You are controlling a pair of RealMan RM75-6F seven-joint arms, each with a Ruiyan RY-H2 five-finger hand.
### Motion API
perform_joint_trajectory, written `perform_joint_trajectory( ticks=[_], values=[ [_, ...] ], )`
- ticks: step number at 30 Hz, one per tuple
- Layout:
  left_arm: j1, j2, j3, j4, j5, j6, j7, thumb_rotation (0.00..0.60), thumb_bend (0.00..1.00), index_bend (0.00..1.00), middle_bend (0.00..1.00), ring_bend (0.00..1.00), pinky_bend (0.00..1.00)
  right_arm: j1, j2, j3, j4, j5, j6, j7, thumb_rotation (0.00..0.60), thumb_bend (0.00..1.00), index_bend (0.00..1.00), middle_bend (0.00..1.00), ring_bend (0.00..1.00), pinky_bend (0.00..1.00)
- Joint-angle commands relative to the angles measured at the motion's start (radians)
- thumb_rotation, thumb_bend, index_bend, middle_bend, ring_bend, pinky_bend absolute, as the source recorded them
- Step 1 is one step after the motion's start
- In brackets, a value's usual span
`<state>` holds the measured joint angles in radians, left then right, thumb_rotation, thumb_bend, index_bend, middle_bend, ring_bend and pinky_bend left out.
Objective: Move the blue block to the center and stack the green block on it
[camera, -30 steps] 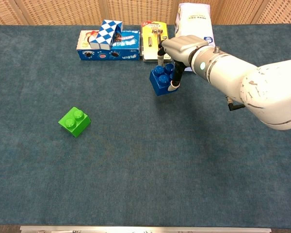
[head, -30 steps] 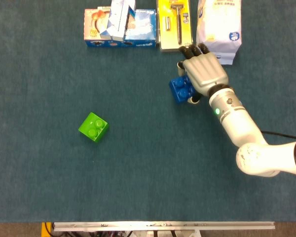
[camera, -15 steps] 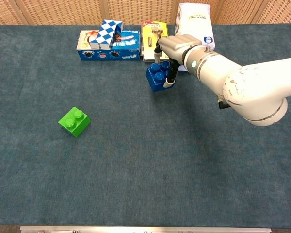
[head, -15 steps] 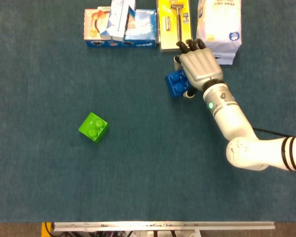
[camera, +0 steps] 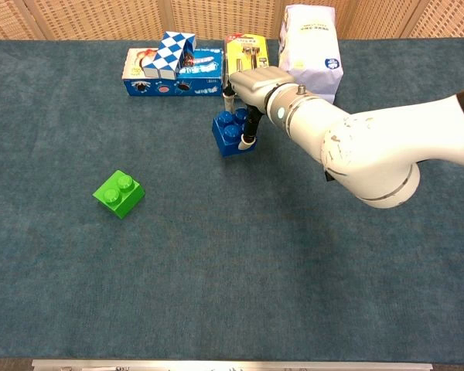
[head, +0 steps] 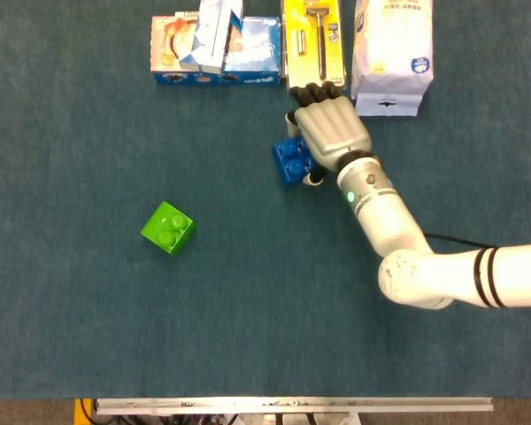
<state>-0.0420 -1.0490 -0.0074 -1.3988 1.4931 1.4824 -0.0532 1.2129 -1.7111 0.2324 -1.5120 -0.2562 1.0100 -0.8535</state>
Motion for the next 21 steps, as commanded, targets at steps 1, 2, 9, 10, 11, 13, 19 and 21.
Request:
perform_joint_trajectory(
  ticks=[1, 2, 9, 10, 11, 13, 19, 21],
  values=[
    [-0.002, 0.001, -0.002, -0.001, -0.001, -0.003, 0.0, 0.6, 0.39, 0.42, 0.35, 0.21, 0.38, 0.014, -0.018, 0.004, 0.01, 0.016, 0.01, -0.018, 0.6, 0.21, 0.59, 0.11, 0.0, 0.06],
    [-0.002, 0.002, -0.002, -0.001, -0.001, -0.004, 0.0, 0.6, 0.39, 0.42, 0.35, 0.21, 0.38, 0.018, -0.023, 0.005, 0.012, 0.022, 0.013, -0.025, 0.6, 0.21, 0.59, 0.11, 0.0, 0.06],
    [-0.001, 0.003, 0.0, -0.002, 0.003, -0.002, 0.001, 0.6, 0.39, 0.42, 0.35, 0.21, 0.38, 0.044, -0.07, 0.015, 0.04, 0.062, 0.041, -0.073, 0.6, 0.21, 0.59, 0.11, 0.0, 0.06],
    [-0.001, 0.003, 0.0, -0.002, 0.004, -0.001, 0.001, 0.6, 0.39, 0.42, 0.35, 0.21, 0.38, 0.048, -0.078, 0.018, 0.047, 0.068, 0.045, -0.079, 0.6, 0.21, 0.59, 0.11, 0.0, 0.06],
    [0.0, 0.003, 0.0, -0.002, 0.004, -0.001, 0.0, 0.6, 0.39, 0.42, 0.36, 0.21, 0.38, 0.05, -0.085, 0.02, 0.053, 0.072, 0.047, -0.082, 0.6, 0.21, 0.59, 0.11, 0.0, 0.06],
    [0.001, 0.003, 0.001, -0.002, 0.005, 0.001, -0.001, 0.6, 0.39, 0.42, 0.36, 0.21, 0.38, 0.055, -0.099, 0.027, 0.066, 0.079, 0.048, -0.089, 0.6, 0.21, 0.59, 0.11, 0.0, 0.06],
    [0.005, 0.003, 0.003, 0.001, 0.008, 0.005, -0.007, 0.6, 0.39, 0.42, 0.37, 0.21, 0.38, 0.06, -0.129, 0.045, 0.096, 0.085, 0.046, -0.096, 0.6, 0.21, 0.59, 0.11, 0.0, 0.06],
    [0.005, 0.003, 0.003, 0.001, 0.008, 0.006, -0.008, 0.6, 0.39, 0.42, 0.37, 0.21, 0.38, 0.059, -0.137, 0.05, 0.104, 0.085, 0.046, -0.097, 0.6, 0.22, 0.59, 0.11, 0.0, 0.06]
  ],
)
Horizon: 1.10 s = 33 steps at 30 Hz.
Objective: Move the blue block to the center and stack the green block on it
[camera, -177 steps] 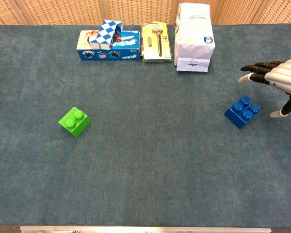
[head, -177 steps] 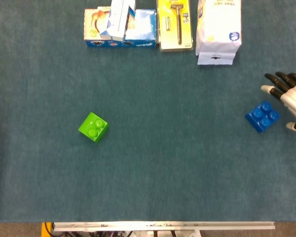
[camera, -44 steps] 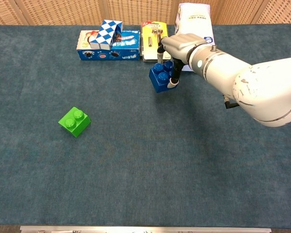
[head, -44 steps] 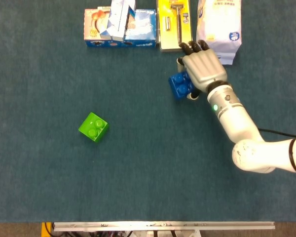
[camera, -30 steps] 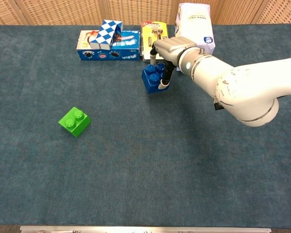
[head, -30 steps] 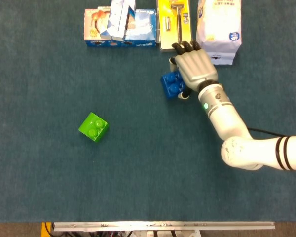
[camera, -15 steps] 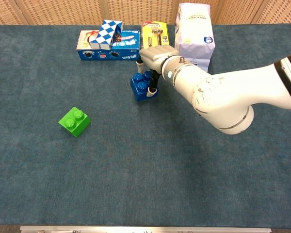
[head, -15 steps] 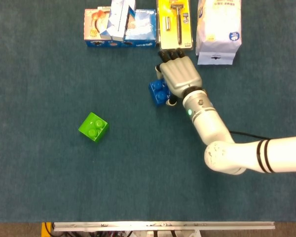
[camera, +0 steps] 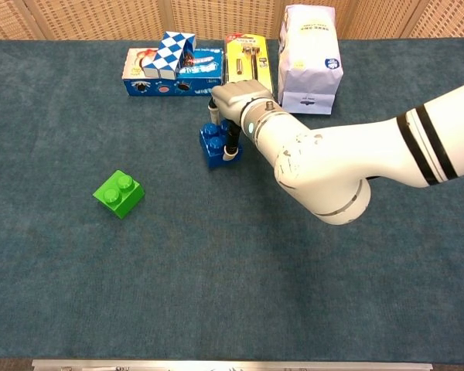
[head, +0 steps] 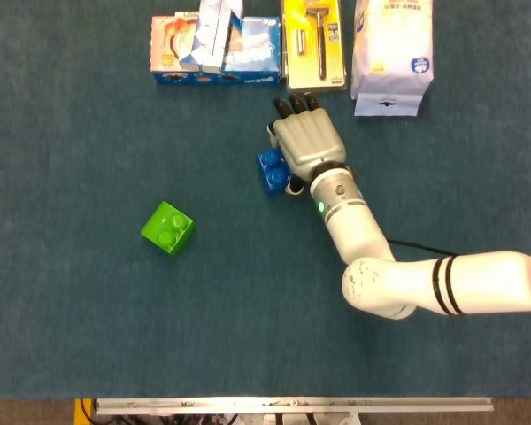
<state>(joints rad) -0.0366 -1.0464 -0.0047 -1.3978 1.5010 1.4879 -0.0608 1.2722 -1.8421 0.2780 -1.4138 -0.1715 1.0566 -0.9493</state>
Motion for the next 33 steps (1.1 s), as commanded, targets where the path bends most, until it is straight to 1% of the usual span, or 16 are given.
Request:
perform_joint_trajectory(
  ticks=[1, 10, 12, 15, 17, 22, 24, 26, 29, 33],
  values=[
    [0.0, 0.0, 0.0, 0.001, 0.001, 0.0, -0.001, 0.6, 0.39, 0.42, 0.37, 0.21, 0.38, 0.0, -0.011, 0.007, 0.012, 0.001, -0.001, -0.001, 0.6, 0.21, 0.59, 0.11, 0.0, 0.06],
    [0.001, 0.0, 0.0, 0.001, 0.003, 0.002, -0.004, 0.6, 0.39, 0.42, 0.38, 0.21, 0.38, 0.004, -0.056, 0.022, 0.067, 0.008, -0.017, -0.016, 0.6, 0.21, 0.59, 0.12, 0.0, 0.06],
    [0.002, 0.001, 0.0, 0.0, 0.003, 0.003, -0.006, 0.6, 0.39, 0.42, 0.38, 0.21, 0.38, 0.004, -0.062, 0.025, 0.074, 0.008, -0.024, -0.018, 0.6, 0.21, 0.57, 0.12, 0.0, 0.06],
    [0.002, 0.001, 0.0, 0.002, 0.003, 0.003, -0.008, 0.6, 0.39, 0.42, 0.38, 0.21, 0.38, 0.002, -0.065, 0.028, 0.077, 0.004, -0.036, -0.02, 0.6, 0.2, 0.49, 0.12, 0.0, 0.06],
    [0.002, 0.001, 0.0, 0.003, 0.003, 0.003, -0.009, 0.6, 0.39, 0.42, 0.38, 0.21, 0.38, 0.001, -0.066, 0.029, 0.077, 0.001, -0.042, -0.021, 0.6, 0.19, 0.4, 0.12, 0.0, 0.06],
    [0.003, -0.001, -0.001, 0.005, 0.003, 0.003, -0.008, 0.6, 0.39, 0.42, 0.38, 0.21, 0.38, -0.002, -0.064, 0.031, 0.067, -0.005, -0.05, -0.024, 0.6, 0.08, 0.17, 0.12, 0.0, 0.05],
    [0.003, 0.0, -0.001, 0.004, 0.003, 0.003, -0.008, 0.6, 0.39, 0.42, 0.38, 0.21, 0.38, -0.004, -0.06, 0.03, 0.057, -0.012, -0.05, -0.023, 0.6, 0.05, 0.11, 0.12, 0.0, 0.05],
    [0.003, -0.001, -0.001, 0.004, 0.003, 0.002, -0.007, 0.6, 0.39, 0.42, 0.38, 0.21, 0.38, -0.007, -0.054, 0.029, 0.046, -0.019, -0.049, -0.021, 0.6, 0.02, 0.06, 0.12, 0.0, 0.05],
    [0.003, -0.001, 0.0, 0.004, 0.003, 0.001, -0.005, 0.6, 0.39, 0.42, 0.38, 0.21, 0.38, -0.013, -0.044, 0.029, 0.021, -0.036, -0.041, -0.013, 0.6, 0.0, 0.03, 0.12, 0.0, 0.05],
    [0.004, 0.001, 0.0, 0.0, 0.003, 0.002, -0.006, 0.6, 0.39, 0.42, 0.38, 0.21, 0.38, -0.029, -0.008, 0.013, -0.05, -0.083, -0.005, -0.01, 0.6, 0.0, 0.02, 0.12, 0.0, 0.05]
  ],
)
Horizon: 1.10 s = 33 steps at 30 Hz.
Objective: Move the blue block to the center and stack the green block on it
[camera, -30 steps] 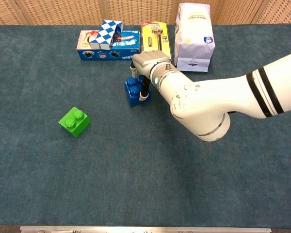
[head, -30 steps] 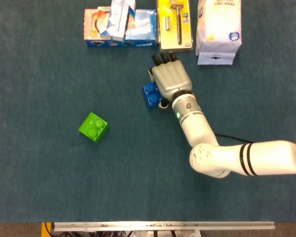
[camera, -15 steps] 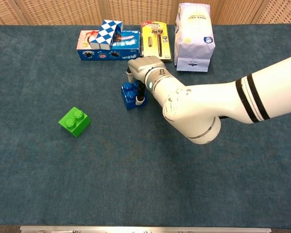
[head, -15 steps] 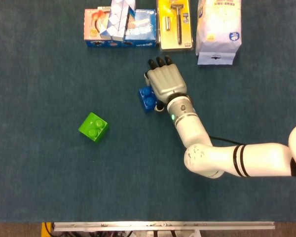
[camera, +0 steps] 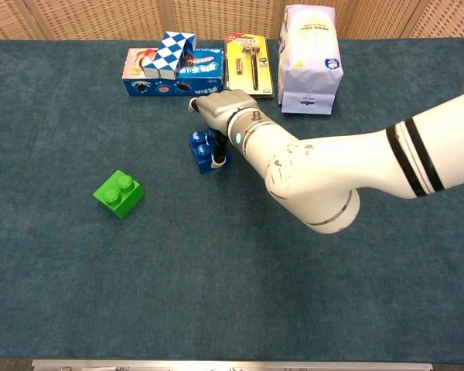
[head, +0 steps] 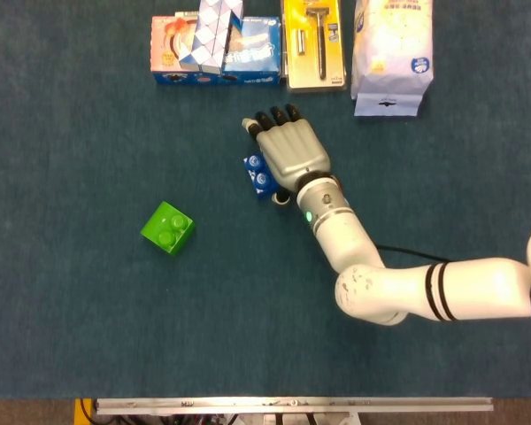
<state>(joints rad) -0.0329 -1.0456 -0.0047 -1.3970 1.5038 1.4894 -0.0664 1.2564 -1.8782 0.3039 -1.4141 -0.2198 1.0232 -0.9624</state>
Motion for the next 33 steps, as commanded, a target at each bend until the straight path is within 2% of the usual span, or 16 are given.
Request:
perform_joint_trajectory(
  ticks=[1, 9, 13, 19, 26, 33],
  values=[
    [0.001, 0.001, 0.001, -0.002, 0.0, 0.0, -0.002, 0.6, 0.39, 0.42, 0.38, 0.21, 0.38, -0.019, 0.041, -0.02, -0.074, -0.051, 0.043, 0.003, 0.6, 0.0, 0.02, 0.12, 0.0, 0.05],
    [-0.005, 0.006, 0.004, -0.017, 0.012, -0.004, 0.024, 0.6, 0.39, 0.42, 0.38, 0.23, 0.38, -0.126, 0.25, -0.105, -0.384, -0.289, 0.239, 0.025, 0.6, 0.0, 0.17, 0.12, 0.0, 0.05],
    [-0.012, 0.005, 0.009, -0.021, 0.022, -0.012, 0.034, 0.6, 0.39, 0.42, 0.38, 0.23, 0.38, -0.184, 0.366, -0.141, -0.51, -0.372, 0.281, 0.051, 0.6, 0.01, 0.2, 0.12, 0.0, 0.05],
    [-0.028, 0.006, 0.021, -0.015, 0.051, -0.032, -0.013, 0.6, 0.39, 0.43, 0.38, 0.23, 0.4, -0.286, 0.527, -0.214, -0.641, -0.529, 0.31, 0.135, 0.6, 0.05, 0.24, 0.12, 0.0, 0.05],
    [-0.06, 0.015, 0.03, -0.024, 0.084, -0.062, -0.064, 0.6, 0.39, 0.43, 0.37, 0.23, 0.41, -0.428, 0.685, -0.322, -0.696, -0.756, 0.339, 0.277, 0.6, 0.06, 0.25, 0.12, 0.0, 0.05],
    [-0.088, 0.008, 0.028, -0.033, 0.115, -0.067, -0.09, 0.6, 0.39, 0.42, 0.37, 0.23, 0.41, -0.606, 0.799, -0.43, -0.648, -0.978, 0.411, 0.483, 0.6, 0.07, 0.27, 0.12, 0.0, 0.05]
  ],
)
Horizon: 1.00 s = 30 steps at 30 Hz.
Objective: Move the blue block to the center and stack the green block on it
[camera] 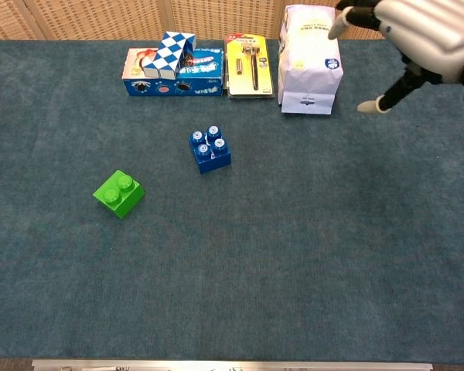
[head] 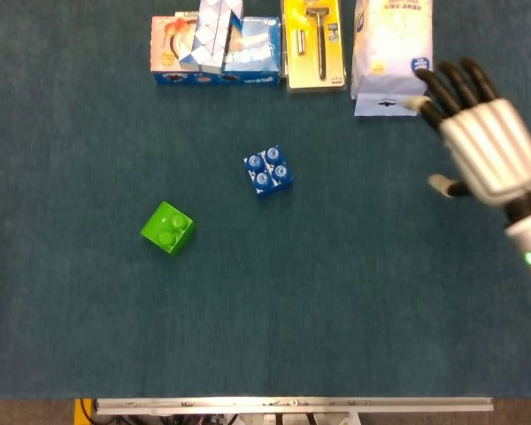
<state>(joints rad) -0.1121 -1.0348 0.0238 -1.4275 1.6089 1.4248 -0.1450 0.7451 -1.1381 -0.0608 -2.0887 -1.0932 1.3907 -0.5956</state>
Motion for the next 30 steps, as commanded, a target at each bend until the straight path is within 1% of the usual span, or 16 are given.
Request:
perform_joint_trajectory(
  ticks=[1, 4, 7, 11, 14, 18, 20, 22, 26, 30],
  values=[
    [-0.015, -0.004, 0.0, -0.003, 0.016, -0.004, -0.02, 0.6, 0.39, 0.42, 0.37, 0.23, 0.42, -0.127, 0.078, -0.085, 0.036, -0.144, 0.048, 0.182, 0.6, 0.07, 0.28, 0.12, 0.0, 0.05],
    [-0.032, -0.012, 0.0, 0.0, 0.031, -0.01, -0.045, 0.6, 0.39, 0.42, 0.36, 0.23, 0.42, -0.207, 0.121, -0.137, 0.088, -0.27, 0.078, 0.335, 0.6, 0.09, 0.29, 0.13, 0.0, 0.05],
    [-0.053, -0.023, 0.001, 0.01, 0.053, -0.017, -0.08, 0.6, 0.39, 0.41, 0.3, 0.23, 0.42, -0.286, 0.14, -0.175, 0.158, -0.384, 0.136, 0.462, 0.6, 0.09, 0.3, 0.13, 0.0, 0.05],
    [-0.09, -0.023, 0.016, 0.017, 0.096, -0.045, -0.126, 0.6, 0.39, 0.38, 0.2, 0.21, 0.41, -0.365, 0.156, -0.196, 0.243, -0.474, 0.203, 0.589, 0.6, 0.09, 0.3, 0.13, 0.0, 0.05],
    [-0.124, -0.012, 0.027, 0.012, 0.123, -0.079, -0.132, 0.6, 0.39, 0.33, 0.13, 0.19, 0.39, -0.416, 0.158, -0.187, 0.293, -0.51, 0.256, 0.656, 0.6, 0.09, 0.3, 0.13, 0.0, 0.05],
    [-0.168, 0.007, 0.038, -0.011, 0.147, -0.13, -0.132, 0.6, 0.39, 0.26, 0.06, 0.15, 0.34, -0.466, 0.153, -0.166, 0.337, -0.542, 0.308, 0.711, 0.6, 0.09, 0.3, 0.13, 0.0, 0.05],
    [-0.192, 0.015, 0.043, -0.023, 0.159, -0.156, -0.131, 0.6, 0.35, 0.23, 0.02, 0.12, 0.32, -0.487, 0.152, -0.156, 0.351, -0.557, 0.326, 0.738, 0.6, 0.09, 0.3, 0.13, 0.0, 0.05],
    [-0.216, 0.021, 0.047, -0.03, 0.172, -0.18, -0.127, 0.6, 0.28, 0.21, 0.01, 0.1, 0.3, -0.506, 0.149, -0.144, 0.364, -0.567, 0.341, 0.761, 0.6, 0.09, 0.3, 0.13, 0.0, 0.05],
    [-0.256, 0.025, 0.055, -0.029, 0.196, -0.218, -0.11, 0.6, 0.16, 0.16, 0.0, 0.07, 0.28, -0.538, 0.139, -0.124, 0.382, -0.579, 0.364, 0.801, 0.6, 0.09, 0.3, 0.13, 0.0, 0.05],
    [-0.288, 0.017, 0.06, -0.017, 0.221, -0.236, -0.088, 0.6, 0.09, 0.14, 0.0, 0.07, 0.28, -0.567, 0.13, -0.103, 0.402, -0.585, 0.382, 0.833, 0.6, 0.09, 0.3, 0.13, 0.0, 0.05]
  ],
)
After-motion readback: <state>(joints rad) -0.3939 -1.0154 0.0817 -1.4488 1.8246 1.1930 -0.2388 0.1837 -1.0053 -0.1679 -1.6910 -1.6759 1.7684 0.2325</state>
